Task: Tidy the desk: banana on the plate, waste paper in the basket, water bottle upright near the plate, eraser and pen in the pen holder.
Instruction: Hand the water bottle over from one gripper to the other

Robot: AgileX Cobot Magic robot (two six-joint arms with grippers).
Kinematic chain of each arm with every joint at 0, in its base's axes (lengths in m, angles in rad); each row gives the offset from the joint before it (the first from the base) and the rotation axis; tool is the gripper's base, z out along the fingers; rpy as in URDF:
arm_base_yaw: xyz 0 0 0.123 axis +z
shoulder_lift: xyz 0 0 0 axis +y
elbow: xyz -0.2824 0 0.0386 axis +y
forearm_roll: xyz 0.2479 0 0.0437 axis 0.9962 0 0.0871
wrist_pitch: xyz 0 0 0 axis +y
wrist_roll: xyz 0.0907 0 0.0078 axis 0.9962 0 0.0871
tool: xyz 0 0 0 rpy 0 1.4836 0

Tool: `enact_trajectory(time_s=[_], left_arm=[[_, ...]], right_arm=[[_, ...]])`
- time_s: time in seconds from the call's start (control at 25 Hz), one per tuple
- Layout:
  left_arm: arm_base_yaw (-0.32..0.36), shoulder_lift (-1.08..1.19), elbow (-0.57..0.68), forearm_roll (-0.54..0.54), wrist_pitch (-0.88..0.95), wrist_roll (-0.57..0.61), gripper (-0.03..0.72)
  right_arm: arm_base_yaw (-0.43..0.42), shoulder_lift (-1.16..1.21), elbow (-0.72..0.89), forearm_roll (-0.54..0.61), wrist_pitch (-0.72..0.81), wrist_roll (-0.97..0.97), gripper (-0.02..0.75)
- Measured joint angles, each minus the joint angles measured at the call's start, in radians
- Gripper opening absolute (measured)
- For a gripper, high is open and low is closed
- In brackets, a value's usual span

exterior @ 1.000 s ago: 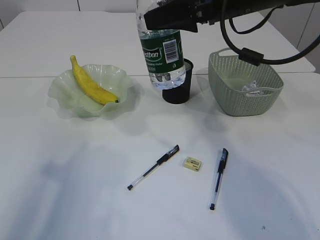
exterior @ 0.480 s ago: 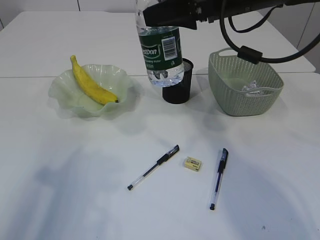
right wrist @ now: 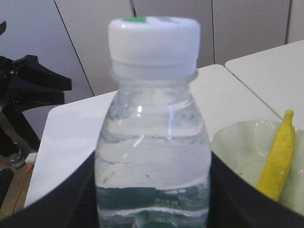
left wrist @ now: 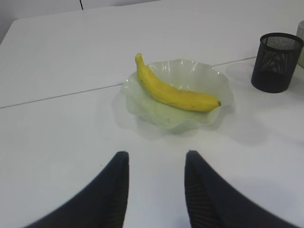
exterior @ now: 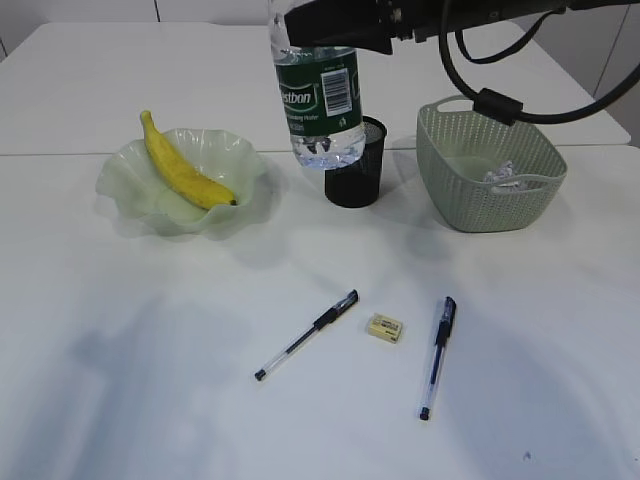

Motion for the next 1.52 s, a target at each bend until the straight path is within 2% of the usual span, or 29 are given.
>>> enact_trajectory(time_s=[0.36,0.68,0.8,1.0,1.32,1.52], left_arm=[[0.0,0.126,0.0,0.017,-0.113,0.0,0.276],[0.0,0.299,0.0,0.025,-0.291,-0.026,0.276],[0.0,0.362,0.0,0.102,-0.367,-0.111,0.276],[0.0,0.447,0.0,0.296,-0.515,-0.282,0.276],[0.0,0.516,0.0,0.545,-0.713,-0.426,0.276],[0.002,0.592,0.0,0.661,-0.857,-0.505,0.276]], right_arm=[[0.0,0.0,0.0,0.004,0.0,-0.002,0.402],[0.0,0.0,0.0,0.005,0.0,-0.002,0.402],[0.0,0.0,0.0,0.005,0.0,-0.004,0.402],[0.0,0.0,0.0,0.005,0.0,-0.006,0.402],[0.0,0.0,0.0,0.006,-0.002,-0.006,0.402],[0.0,0.0,0.0,0.008,-0.002,-0.007,0.402]])
